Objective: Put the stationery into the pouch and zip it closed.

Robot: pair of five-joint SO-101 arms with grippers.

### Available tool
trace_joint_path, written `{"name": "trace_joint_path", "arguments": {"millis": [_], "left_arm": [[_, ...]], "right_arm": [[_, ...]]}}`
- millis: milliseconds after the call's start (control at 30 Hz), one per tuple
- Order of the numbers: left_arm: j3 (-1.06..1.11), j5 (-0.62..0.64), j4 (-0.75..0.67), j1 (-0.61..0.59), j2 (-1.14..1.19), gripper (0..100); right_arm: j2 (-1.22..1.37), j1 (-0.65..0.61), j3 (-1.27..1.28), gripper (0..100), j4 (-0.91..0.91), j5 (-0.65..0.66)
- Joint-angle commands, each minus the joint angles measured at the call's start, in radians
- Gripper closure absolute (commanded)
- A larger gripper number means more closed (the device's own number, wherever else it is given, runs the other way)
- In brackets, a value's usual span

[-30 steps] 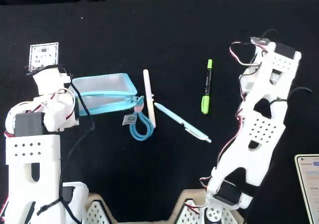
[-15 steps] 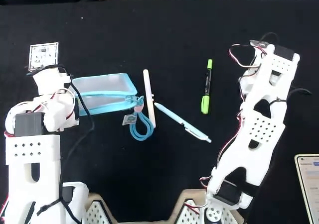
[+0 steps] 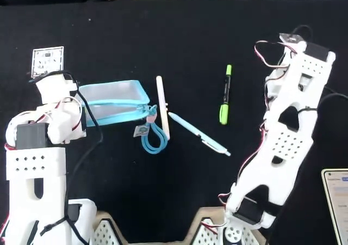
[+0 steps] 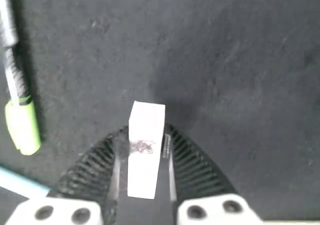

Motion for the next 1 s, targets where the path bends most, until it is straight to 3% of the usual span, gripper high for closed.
{"name": "trace_joint_path", "arguments": {"millis": [0, 333, 433, 800, 967], "left_arm": [[0.030, 0.011, 0.002, -0.010, 0.006, 97], [0.028, 0.014, 0.003, -0.007, 0.006, 97], [0.024, 0.015, 0.002, -0.007, 0.006, 97], [0.021, 0.015, 0.000, -0.007, 0.006, 97], [0.021, 0.015, -0.002, -0.007, 0.006, 97]], "right_arm": [[-0.285, -0.069, 0.228, 98.8, 0.029, 0.031], [-0.935, -0.307, 0.969, 98.8, -0.284, 0.034], [-1.145, -0.384, 1.107, 98.8, -0.339, -0.026], [-1.796, -0.884, 1.280, 98.7, -0.368, -0.230], [-1.980, -1.063, 1.383, 98.7, -0.525, -0.307]]}}
